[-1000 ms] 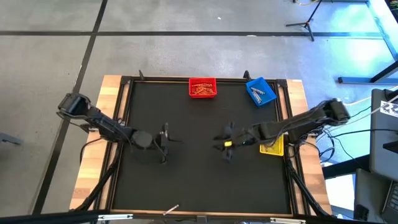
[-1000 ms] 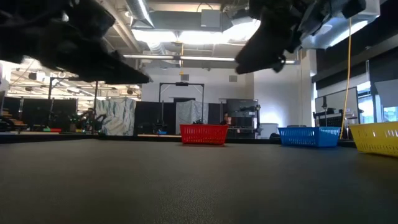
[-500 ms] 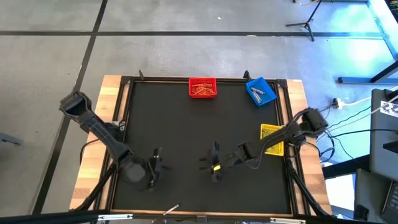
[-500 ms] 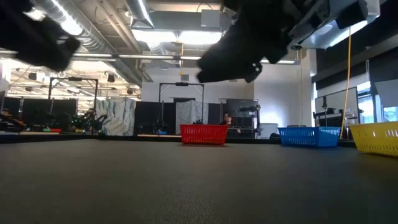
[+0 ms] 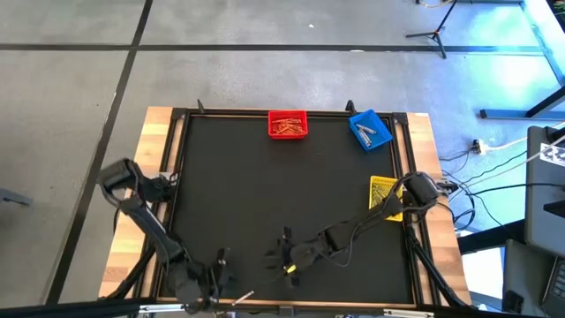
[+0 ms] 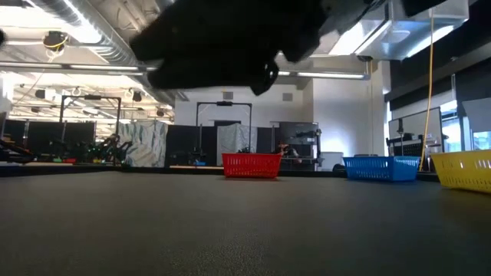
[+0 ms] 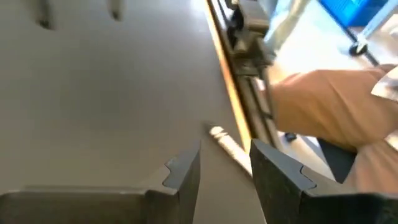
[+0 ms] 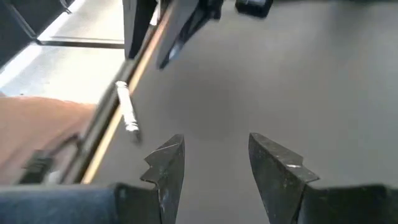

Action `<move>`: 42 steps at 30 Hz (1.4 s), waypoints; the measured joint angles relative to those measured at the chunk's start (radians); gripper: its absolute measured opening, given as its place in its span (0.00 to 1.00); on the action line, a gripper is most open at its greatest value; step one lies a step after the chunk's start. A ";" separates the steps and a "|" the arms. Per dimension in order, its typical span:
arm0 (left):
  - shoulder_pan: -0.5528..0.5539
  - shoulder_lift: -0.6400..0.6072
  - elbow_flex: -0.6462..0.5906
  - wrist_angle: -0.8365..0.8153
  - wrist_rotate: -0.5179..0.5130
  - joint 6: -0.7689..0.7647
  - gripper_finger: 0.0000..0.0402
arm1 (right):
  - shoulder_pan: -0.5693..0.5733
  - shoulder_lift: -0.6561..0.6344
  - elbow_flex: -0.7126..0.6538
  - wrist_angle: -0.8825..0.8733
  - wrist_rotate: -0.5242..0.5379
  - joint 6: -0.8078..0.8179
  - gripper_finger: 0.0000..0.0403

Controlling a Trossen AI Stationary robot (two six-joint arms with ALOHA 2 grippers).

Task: Sort crayons
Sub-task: Put the black crayon into the blue bin

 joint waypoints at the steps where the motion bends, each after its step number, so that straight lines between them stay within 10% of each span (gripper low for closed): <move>1: -0.008 0.029 0.037 -0.018 0.001 -0.002 0.33 | 0.008 0.000 0.001 0.005 0.009 0.002 0.44; 11: -0.027 0.256 0.309 -0.202 -0.010 -0.106 0.33 | 0.075 0.001 0.001 0.004 0.076 0.090 0.44; 24: -0.028 0.332 0.318 -0.261 -0.075 -0.101 0.31 | 0.101 0.001 0.001 0.006 0.085 0.145 0.44; 34: -0.020 0.330 0.319 -0.279 -0.072 -0.045 0.04 | 0.101 0.001 0.001 0.003 0.084 0.154 0.44; 42: -0.015 0.274 0.310 -0.315 -0.123 0.037 0.03 | 0.101 -0.036 0.001 -0.036 0.066 0.131 0.44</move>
